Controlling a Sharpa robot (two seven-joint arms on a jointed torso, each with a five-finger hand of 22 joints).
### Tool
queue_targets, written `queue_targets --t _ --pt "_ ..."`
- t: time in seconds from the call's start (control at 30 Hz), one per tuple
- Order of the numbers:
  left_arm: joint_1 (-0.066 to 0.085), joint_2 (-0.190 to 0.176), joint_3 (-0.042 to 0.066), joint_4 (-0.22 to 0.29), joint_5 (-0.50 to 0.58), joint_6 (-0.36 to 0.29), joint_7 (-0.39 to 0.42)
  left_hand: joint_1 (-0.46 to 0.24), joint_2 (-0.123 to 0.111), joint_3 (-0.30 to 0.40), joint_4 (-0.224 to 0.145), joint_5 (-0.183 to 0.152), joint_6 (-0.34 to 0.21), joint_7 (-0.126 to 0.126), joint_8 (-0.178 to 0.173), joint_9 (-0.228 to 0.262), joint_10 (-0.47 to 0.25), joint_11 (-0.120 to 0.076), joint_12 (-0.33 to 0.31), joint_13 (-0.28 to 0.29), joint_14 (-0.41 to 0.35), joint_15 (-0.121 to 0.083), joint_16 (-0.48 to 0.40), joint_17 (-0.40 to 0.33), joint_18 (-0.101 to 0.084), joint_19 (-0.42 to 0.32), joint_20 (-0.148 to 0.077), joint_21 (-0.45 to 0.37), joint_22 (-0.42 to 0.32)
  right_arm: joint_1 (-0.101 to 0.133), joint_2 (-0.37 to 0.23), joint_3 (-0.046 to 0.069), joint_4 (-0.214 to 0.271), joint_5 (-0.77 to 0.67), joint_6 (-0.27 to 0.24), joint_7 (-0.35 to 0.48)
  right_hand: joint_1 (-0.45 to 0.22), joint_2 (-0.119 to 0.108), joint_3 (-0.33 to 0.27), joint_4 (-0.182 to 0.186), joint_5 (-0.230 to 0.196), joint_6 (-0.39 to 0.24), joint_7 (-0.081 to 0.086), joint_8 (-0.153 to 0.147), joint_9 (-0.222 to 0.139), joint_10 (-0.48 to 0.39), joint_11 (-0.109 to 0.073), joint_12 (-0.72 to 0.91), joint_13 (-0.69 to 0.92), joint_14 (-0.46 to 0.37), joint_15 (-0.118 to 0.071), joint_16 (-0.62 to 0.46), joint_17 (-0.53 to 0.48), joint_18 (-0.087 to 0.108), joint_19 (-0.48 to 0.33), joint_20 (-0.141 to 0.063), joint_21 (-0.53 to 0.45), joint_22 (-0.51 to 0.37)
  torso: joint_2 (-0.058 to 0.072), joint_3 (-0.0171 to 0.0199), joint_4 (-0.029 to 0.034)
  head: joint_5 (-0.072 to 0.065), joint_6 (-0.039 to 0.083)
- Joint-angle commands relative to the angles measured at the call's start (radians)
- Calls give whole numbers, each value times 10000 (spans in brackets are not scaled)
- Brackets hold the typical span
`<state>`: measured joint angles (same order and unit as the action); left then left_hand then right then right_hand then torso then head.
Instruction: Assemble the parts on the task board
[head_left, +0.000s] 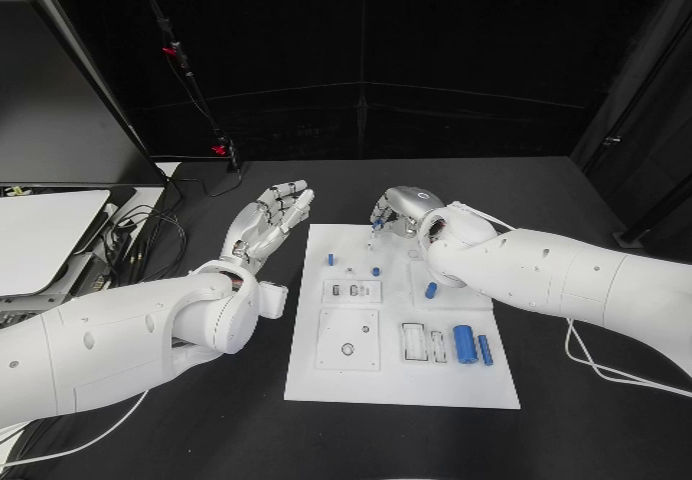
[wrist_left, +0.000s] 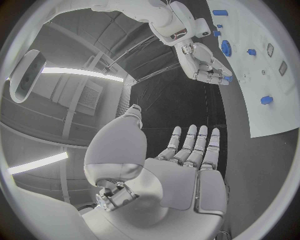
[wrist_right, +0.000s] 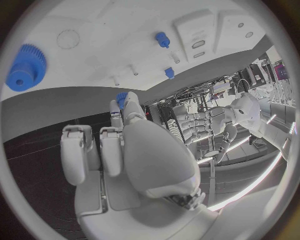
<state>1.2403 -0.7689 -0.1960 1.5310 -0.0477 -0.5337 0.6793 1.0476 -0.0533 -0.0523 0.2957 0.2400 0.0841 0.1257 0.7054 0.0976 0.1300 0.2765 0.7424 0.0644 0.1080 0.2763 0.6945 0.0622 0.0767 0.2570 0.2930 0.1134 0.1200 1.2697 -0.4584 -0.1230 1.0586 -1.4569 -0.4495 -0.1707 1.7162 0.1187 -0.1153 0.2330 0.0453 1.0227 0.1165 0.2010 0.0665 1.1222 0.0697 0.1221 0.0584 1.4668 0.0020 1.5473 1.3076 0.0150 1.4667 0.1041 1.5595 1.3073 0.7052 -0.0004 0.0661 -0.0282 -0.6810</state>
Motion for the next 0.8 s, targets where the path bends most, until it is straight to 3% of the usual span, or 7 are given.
queue_targets --t 0.03,0.27,0.5,0.67,0.8 --pt "18 -3 9 16 -69 88 2855 -19 -32 -25 20 49 -53 1758 52 -19 -30 14 -9 6 -6 31 -12 -1 -73 -63 3 65 3 21 119 10 -209 -152 147 37 57 -55 -5 66 20 15 33 -46 -6 52 39 -81 14 792 49 -13 1082 -112 953 84 45 2486 -8 1 -18 22 -21" --pt "18 21 9 13 -69 131 2868 -17 46 8 15 41 -43 1758 108 -32 11 11 10 11 2 31 11 2 -76 -67 3 73 6 15 428 10 -723 -116 325 42 61 -71 0 107 21 2 42 -96 -8 42 53 -148 14 788 61 -15 1064 -108 942 96 37 2468 -6 18 4 48 -33" --pt "17 -4 8 25 -69 132 2904 -10 154 48 9 26 -31 1758 183 -48 60 8 34 14 24 29 73 10 -75 -47 2 97 20 10 631 10 -885 -24 482 91 37 -101 -7 178 20 -11 76 -162 -8 40 89 -228 17 782 86 -20 1029 -104 934 117 30 2454 -24 -3 -40 85 -69" --pt "17 1 8 25 -69 138 2914 -3 190 61 5 22 -21 1757 234 -50 76 7 44 15 35 29 96 13 -73 -48 2 102 21 2 849 10 -1130 4 555 128 38 -102 -6 179 20 -11 77 -164 -8 41 90 -231 17 782 87 -19 1035 -104 934 118 30 2454 -23 5 2 66 -80" --pt "17 -3 8 28 -69 131 2920 -3 190 61 5 22 -21 1757 234 -50 76 7 44 15 35 29 96 13 -73 -48 2 102 21 -12 1000 9 -1385 11 641 124 60 -112 5 186 21 -13 81 -190 -8 33 95 -267 17 783 97 -18 1040 -105 935 127 31 2456 -27 -1 -10 69 -84"
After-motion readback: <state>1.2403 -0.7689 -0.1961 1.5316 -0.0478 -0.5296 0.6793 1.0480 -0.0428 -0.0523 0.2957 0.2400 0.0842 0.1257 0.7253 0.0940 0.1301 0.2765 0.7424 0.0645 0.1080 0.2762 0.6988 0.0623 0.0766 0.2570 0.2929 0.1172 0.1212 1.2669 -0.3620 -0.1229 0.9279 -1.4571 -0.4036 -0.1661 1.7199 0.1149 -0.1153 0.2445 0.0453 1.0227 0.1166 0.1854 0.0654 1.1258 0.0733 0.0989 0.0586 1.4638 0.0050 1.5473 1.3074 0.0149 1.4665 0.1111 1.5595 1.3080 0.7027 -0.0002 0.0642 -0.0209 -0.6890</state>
